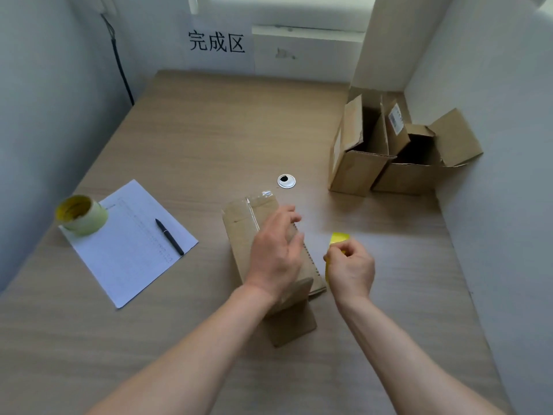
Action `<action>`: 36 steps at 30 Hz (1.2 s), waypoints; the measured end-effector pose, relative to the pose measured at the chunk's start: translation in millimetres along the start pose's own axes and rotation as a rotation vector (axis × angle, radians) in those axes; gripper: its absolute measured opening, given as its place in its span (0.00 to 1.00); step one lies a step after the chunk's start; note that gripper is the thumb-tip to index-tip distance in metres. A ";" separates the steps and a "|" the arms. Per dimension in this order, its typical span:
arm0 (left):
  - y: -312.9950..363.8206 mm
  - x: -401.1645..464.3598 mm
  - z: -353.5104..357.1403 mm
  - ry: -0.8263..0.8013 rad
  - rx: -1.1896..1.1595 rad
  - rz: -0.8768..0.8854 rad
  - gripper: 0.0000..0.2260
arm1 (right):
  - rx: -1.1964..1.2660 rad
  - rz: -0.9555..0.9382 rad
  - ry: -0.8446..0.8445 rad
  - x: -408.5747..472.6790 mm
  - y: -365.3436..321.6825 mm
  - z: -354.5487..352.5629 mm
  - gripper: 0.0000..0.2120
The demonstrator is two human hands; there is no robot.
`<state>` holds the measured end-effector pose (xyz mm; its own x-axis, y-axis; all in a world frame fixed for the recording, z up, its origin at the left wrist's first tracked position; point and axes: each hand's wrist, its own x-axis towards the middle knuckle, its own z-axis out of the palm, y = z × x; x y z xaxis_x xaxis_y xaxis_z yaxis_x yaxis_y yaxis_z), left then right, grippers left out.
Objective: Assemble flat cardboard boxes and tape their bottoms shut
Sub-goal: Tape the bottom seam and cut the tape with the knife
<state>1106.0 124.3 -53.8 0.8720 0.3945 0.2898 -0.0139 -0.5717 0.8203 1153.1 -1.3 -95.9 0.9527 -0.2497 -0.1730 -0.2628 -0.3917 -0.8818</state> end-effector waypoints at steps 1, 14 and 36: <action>-4.7 -6.0 -9.7 0.090 0.044 0.034 0.12 | -0.009 -0.025 -0.005 0.0 -4.5 3.7 0.05; -44.8 -70.3 1.1 0.167 -0.040 -0.377 0.32 | -0.024 0.017 0.025 -20.5 5.7 41.8 0.08; -73.9 -46.0 -24.3 -0.294 0.260 -0.149 0.45 | -0.329 -0.293 -0.262 -22.6 44.9 -38.0 0.03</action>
<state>1055.0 165.8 -115.8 0.9583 0.2856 -0.0066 0.2137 -0.7016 0.6798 1113.9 -47.0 -115.0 0.9887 0.1260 -0.0810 0.0267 -0.6807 -0.7321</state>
